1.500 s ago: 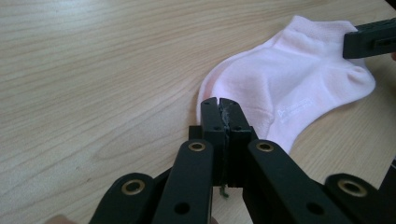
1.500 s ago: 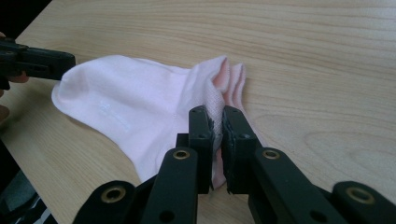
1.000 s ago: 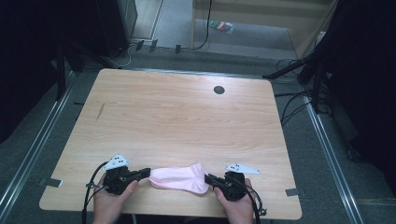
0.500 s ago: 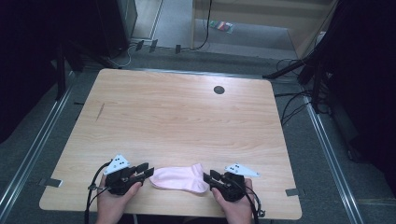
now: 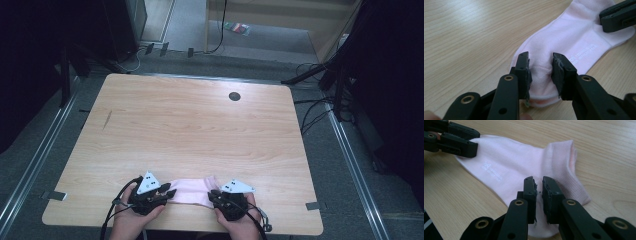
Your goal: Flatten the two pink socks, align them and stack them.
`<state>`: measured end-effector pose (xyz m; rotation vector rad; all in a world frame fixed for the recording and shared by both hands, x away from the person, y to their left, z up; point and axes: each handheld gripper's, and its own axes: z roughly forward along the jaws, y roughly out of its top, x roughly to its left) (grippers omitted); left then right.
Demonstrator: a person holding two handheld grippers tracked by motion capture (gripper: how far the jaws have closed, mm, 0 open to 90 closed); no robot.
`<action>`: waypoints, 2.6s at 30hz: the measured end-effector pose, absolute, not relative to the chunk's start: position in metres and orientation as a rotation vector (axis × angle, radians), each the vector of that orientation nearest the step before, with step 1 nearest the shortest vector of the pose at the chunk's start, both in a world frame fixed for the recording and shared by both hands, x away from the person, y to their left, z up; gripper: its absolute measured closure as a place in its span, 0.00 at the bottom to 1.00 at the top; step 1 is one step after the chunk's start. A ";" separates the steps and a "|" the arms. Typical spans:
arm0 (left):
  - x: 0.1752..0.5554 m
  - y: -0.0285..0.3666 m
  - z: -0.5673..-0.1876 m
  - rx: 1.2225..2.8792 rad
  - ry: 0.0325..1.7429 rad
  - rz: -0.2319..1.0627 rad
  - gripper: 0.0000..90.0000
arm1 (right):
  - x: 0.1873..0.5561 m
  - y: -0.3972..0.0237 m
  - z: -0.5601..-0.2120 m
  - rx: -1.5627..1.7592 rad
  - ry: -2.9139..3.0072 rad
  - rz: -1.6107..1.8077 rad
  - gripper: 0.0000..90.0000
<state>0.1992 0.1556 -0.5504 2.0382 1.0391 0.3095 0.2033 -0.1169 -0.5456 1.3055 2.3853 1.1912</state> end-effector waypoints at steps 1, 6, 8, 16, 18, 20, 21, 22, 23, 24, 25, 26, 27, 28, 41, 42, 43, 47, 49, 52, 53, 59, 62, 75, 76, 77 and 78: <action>0.199 0.155 -0.550 2.046 1.034 0.312 0.73 | 0.203 -0.117 -0.546 1.295 2.387 1.186 0.91; 0.194 0.143 -0.550 2.125 0.952 0.374 0.57 | 0.203 -0.116 -0.547 1.265 2.372 1.170 0.90; 0.195 0.141 -0.551 2.136 0.940 0.399 0.44 | 0.205 -0.116 -0.548 1.260 2.358 1.170 0.90; 0.194 0.166 -0.537 1.964 0.896 0.321 0.48 | 0.203 -0.122 -0.541 1.295 2.309 1.290 0.83; 0.198 0.177 -0.532 1.884 0.930 0.279 0.63 | 0.199 -0.120 -0.533 1.286 2.291 1.361 0.89; 0.205 0.181 -0.530 1.867 0.962 0.245 0.78 | 0.196 -0.111 -0.528 1.261 2.308 1.400 0.94; 0.209 0.179 -0.531 1.882 0.976 0.229 0.83 | 0.194 -0.102 -0.527 1.236 2.335 1.408 0.96; 0.212 0.177 -0.532 1.899 0.988 0.225 0.87 | 0.194 -0.093 -0.527 1.219 2.369 1.407 0.98; 0.214 0.174 -0.534 1.924 0.995 0.217 0.89 | 0.195 -0.083 -0.528 1.197 2.405 1.398 0.99; 0.216 0.170 -0.537 1.950 1.014 0.216 0.91 | 0.196 -0.074 -0.530 1.176 2.433 1.387 1.00; 0.217 0.168 -0.539 1.972 1.025 0.216 0.92 | 0.197 -0.065 -0.532 1.166 2.450 1.378 1.00; 0.217 0.165 -0.543 1.984 1.045 0.215 0.93 | 0.198 -0.058 -0.535 1.161 2.469 1.364 1.00; 0.217 0.164 -0.545 1.995 1.057 0.215 0.94 | 0.201 -0.048 -0.539 1.147 2.487 1.321 1.00; 0.216 0.163 -0.547 2.005 1.077 0.228 0.94 | 0.203 -0.042 -0.544 1.150 2.498 1.296 1.00; 0.212 0.172 -0.548 1.947 1.083 0.227 0.84 | 0.196 -0.046 -0.547 1.117 2.594 1.225 1.00; 0.210 0.173 -0.546 1.939 1.075 0.224 0.84 | 0.196 -0.046 -0.547 1.111 2.590 1.225 1.00; 0.209 0.174 -0.545 1.937 1.073 0.227 0.84 | 0.196 -0.046 -0.548 1.102 2.585 1.222 1.00; 0.202 0.171 -0.544 1.993 1.032 0.215 0.89 | 0.197 -0.045 -0.548 1.104 2.577 1.224 1.00; 0.200 0.169 -0.547 2.050 1.030 0.243 0.88 | 0.198 -0.046 -0.548 1.109 2.577 1.226 1.00; 0.200 0.171 -0.549 2.047 1.013 0.259 0.88 | 0.197 -0.046 -0.548 1.099 2.577 1.217 1.00; 0.200 0.171 -0.549 2.057 1.011 0.271 0.89 | 0.196 -0.047 -0.547 1.097 2.578 1.211 1.00; 0.201 0.175 -0.550 2.035 1.012 0.250 0.83 | 0.201 -0.066 -0.541 1.218 2.571 1.329 1.00; 0.202 0.175 -0.550 2.028 1.017 0.242 0.80 | 0.213 -0.094 -0.525 1.294 2.426 1.356 1.00; 0.205 0.177 -0.552 2.027 1.014 0.227 0.84 | 0.233 -0.122 -0.544 1.355 2.323 1.126 1.00; 0.205 0.177 -0.552 2.020 1.017 0.218 0.83 | 0.232 -0.123 -0.544 1.355 2.321 1.129 1.00; 0.205 0.177 -0.552 2.012 1.016 0.205 0.82 | 0.232 -0.124 -0.544 1.351 2.322 1.143 1.00; 0.205 0.177 -0.552 2.005 1.012 0.198 0.78 | 0.232 -0.125 -0.545 1.348 2.314 1.181 1.00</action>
